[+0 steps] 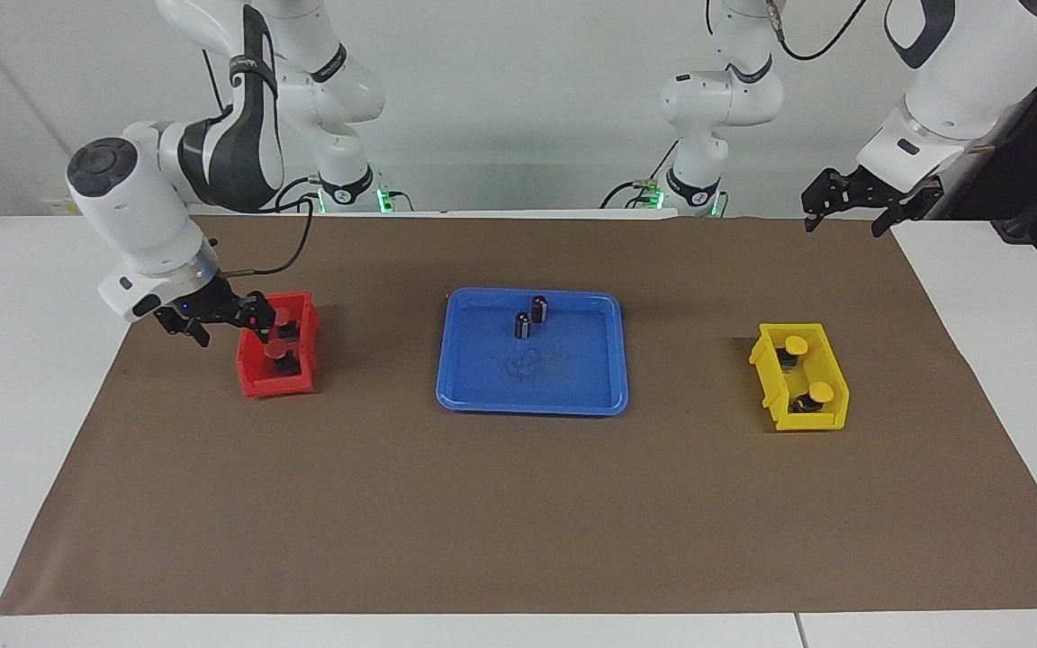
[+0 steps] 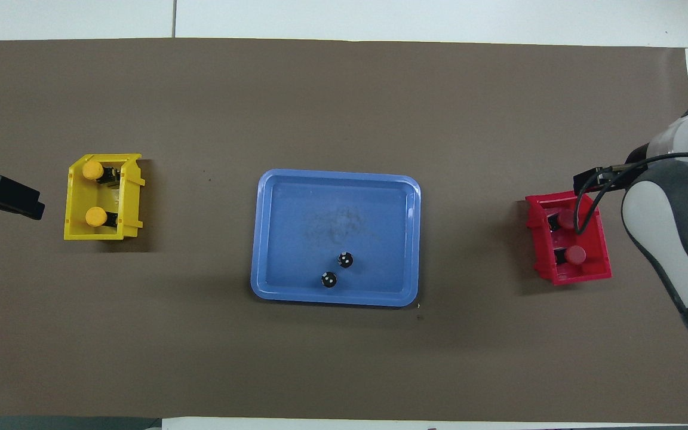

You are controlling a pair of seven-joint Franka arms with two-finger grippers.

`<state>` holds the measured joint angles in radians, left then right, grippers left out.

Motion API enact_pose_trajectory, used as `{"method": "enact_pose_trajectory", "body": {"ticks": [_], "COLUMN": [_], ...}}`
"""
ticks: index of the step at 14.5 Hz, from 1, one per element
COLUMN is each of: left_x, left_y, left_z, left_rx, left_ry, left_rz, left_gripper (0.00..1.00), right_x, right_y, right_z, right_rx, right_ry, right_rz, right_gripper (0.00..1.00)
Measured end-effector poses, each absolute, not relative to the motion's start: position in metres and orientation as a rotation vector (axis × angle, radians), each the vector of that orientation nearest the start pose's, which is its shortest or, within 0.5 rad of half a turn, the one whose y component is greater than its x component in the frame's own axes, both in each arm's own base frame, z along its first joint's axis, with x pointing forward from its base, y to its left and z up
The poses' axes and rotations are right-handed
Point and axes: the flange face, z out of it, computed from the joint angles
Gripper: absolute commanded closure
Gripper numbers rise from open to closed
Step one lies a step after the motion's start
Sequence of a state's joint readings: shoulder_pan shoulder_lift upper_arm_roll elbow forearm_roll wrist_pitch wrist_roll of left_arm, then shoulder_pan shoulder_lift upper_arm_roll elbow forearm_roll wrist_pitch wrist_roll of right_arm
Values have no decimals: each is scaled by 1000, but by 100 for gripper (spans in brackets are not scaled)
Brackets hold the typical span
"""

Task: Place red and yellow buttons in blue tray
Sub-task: 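Reach the right gripper into the red holder and grasp a red button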

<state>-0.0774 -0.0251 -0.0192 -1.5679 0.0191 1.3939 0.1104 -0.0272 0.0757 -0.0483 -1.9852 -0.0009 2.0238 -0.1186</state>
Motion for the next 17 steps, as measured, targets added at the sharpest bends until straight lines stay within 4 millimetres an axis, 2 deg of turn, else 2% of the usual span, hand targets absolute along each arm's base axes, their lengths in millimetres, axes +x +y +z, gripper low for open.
{"method": "enact_pose_trajectory", "body": {"ticks": [5, 9, 11, 17], "left_x": [525, 525, 525, 525], "left_y": [-49, -49, -49, -49], "left_z": [625, 625, 625, 625], "left_rx": [-3098, -3098, -3098, -3098], "left_ry": [319, 319, 319, 319], "left_rz": [233, 233, 233, 233], "left_gripper": [0, 0, 0, 0], "right_x": [548, 539, 534, 526], "right_y": [-39, -37, -30, -26], "right_z": [393, 379, 371, 362], "right_rx": [-3140, -3140, -3140, -3139], "right_ry": [-73, -76, -97, -109], "right_rz": [42, 18, 4, 4], "right_gripper": [25, 29, 29, 29]}}
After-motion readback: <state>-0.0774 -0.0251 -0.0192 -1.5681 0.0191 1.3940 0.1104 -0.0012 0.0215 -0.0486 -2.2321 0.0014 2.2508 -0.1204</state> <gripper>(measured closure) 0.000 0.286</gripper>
